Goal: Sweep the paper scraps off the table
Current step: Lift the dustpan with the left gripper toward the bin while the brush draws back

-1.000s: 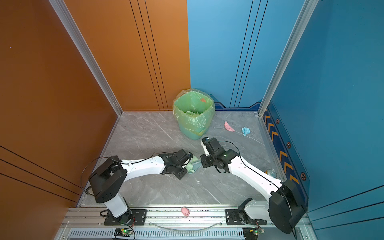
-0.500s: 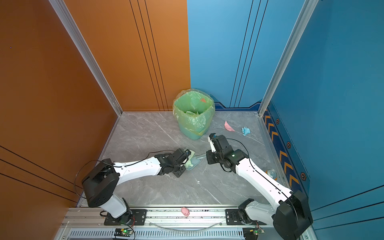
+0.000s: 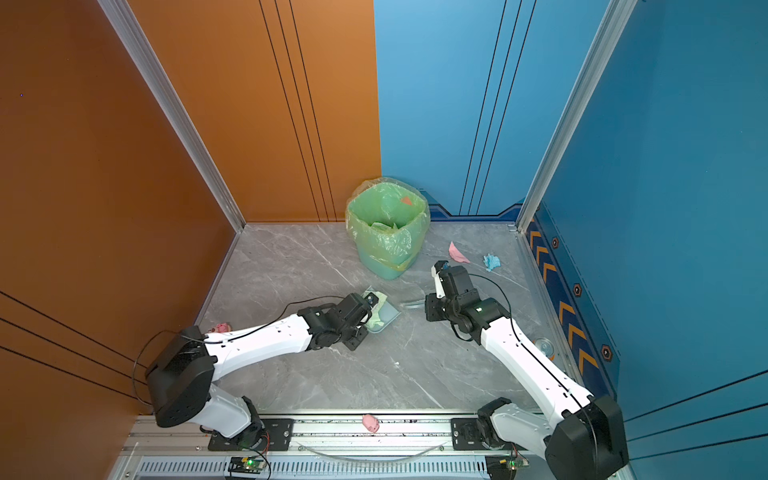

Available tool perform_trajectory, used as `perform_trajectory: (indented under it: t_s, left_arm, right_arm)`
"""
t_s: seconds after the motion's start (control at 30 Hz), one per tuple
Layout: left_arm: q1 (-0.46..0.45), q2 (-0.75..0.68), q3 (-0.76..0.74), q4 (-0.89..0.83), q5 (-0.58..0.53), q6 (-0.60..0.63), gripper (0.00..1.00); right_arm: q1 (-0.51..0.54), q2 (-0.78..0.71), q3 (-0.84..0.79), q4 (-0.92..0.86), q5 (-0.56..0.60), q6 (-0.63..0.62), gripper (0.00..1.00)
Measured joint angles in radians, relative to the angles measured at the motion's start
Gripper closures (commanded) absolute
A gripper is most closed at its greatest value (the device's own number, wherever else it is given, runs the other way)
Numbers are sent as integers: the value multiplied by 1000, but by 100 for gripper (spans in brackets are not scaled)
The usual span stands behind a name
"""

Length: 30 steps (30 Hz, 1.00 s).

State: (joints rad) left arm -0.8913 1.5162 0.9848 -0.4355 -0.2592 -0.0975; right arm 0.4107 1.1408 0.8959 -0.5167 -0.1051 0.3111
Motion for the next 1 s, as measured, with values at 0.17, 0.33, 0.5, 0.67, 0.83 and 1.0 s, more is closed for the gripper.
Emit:
perform_trajectory:
  t_s: [0.17, 0.33, 0.5, 0.67, 0.83, 1.0]
  left_arm:
    - [0, -84, 43, -73, -11, 7, 100]
    - [7, -200, 86, -135, -32, 21, 100]
    - [28, -276, 141, -203, -56, 30, 100]
    - [66, -320, 199, -266, -83, 53, 100]
    - [109, -335, 275, -304, -108, 94, 100]
    - [169, -330, 369, -322, -116, 139, 100]
  right_arm:
    - [-39, -1, 0, 0, -2, 0, 100]
    - [-67, -1, 0, 0, -10, 0, 100]
    - [-79, 0, 0, 0, -28, -1, 100]
    - [-89, 9, 0, 1, -40, -1, 100]
    - [-90, 23, 0, 1, -53, -1, 100]
    - [-91, 24, 0, 2, -58, -1, 100]
